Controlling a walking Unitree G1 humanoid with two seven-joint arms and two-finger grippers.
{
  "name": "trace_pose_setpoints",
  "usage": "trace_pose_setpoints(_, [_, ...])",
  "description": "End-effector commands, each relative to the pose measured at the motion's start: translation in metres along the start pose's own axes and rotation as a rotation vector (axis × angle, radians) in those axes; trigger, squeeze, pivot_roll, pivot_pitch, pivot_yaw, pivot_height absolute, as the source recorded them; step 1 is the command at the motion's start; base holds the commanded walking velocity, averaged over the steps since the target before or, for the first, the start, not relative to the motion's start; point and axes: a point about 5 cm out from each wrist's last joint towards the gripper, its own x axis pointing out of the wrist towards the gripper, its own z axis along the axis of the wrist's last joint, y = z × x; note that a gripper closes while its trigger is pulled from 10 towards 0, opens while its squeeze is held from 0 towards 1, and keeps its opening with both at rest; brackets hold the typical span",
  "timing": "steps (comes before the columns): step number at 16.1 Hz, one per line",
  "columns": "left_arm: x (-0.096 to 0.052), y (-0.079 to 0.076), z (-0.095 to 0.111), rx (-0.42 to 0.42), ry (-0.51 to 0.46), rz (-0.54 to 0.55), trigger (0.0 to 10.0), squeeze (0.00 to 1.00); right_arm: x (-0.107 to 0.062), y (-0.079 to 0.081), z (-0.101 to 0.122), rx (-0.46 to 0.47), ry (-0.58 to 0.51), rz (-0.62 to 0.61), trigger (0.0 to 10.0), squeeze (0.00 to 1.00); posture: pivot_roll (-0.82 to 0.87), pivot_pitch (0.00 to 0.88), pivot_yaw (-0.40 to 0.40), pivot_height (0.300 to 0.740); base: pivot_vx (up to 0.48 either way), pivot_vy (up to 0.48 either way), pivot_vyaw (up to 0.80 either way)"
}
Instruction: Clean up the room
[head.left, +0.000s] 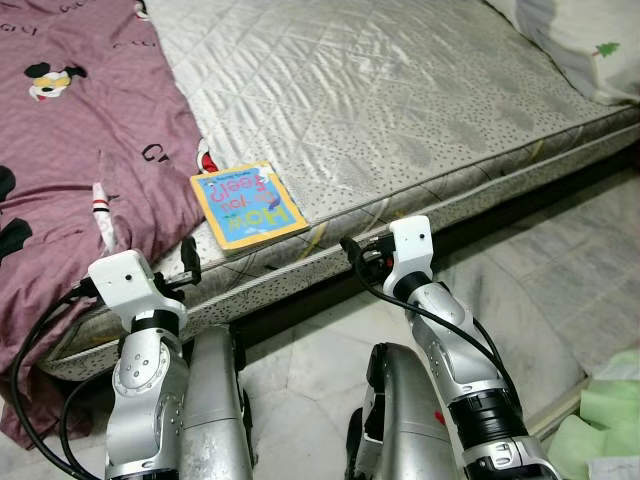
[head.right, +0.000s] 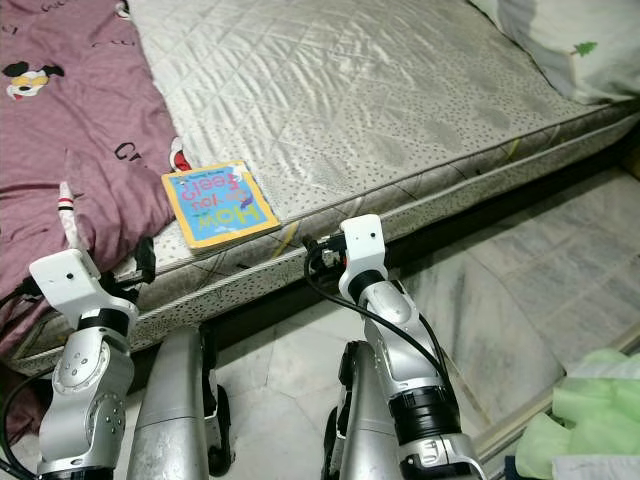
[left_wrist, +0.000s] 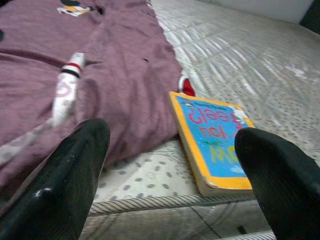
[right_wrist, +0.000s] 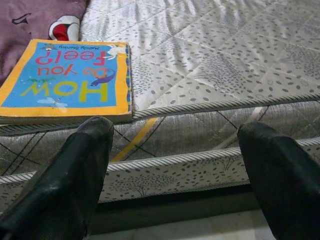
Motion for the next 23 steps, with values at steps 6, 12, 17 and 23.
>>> trace_pose_setpoints(6, [-0.002, -0.003, 0.001, -0.005, -0.007, -0.020, 10.0, 0.00, 0.002, 0.000, -0.002, -0.003, 0.013, 0.010, 10.0, 0.00, 0.05, 0.194, -0.050, 0.543, 0.321, 0.000, 0.00])
trace_pose_setpoints(12, [-0.003, -0.010, -0.004, -0.011, 0.028, -0.043, 10.0, 0.00, 0.004, 0.001, -0.005, 0.006, 0.033, 0.017, 10.0, 0.00, 0.05, 0.197, -0.046, 0.543, 0.251, 0.000, 0.00])
trace_pose_setpoints(17, [-0.001, 0.005, -0.012, -0.047, 0.085, 0.092, 10.0, 0.00, 0.004, 0.001, -0.005, -0.010, 0.029, 0.020, 10.0, 0.00, 0.05, 0.200, -0.047, 0.543, 0.000, 0.000, 0.00])
trace_pose_setpoints(23, [0.009, 0.012, -0.021, -0.163, 0.152, 0.112, 10.0, 0.00, 0.000, -0.010, -0.001, -0.032, 0.020, -0.001, 10.0, 0.00, 0.00, 0.206, -0.063, 0.509, 0.000, 0.000, 0.00])
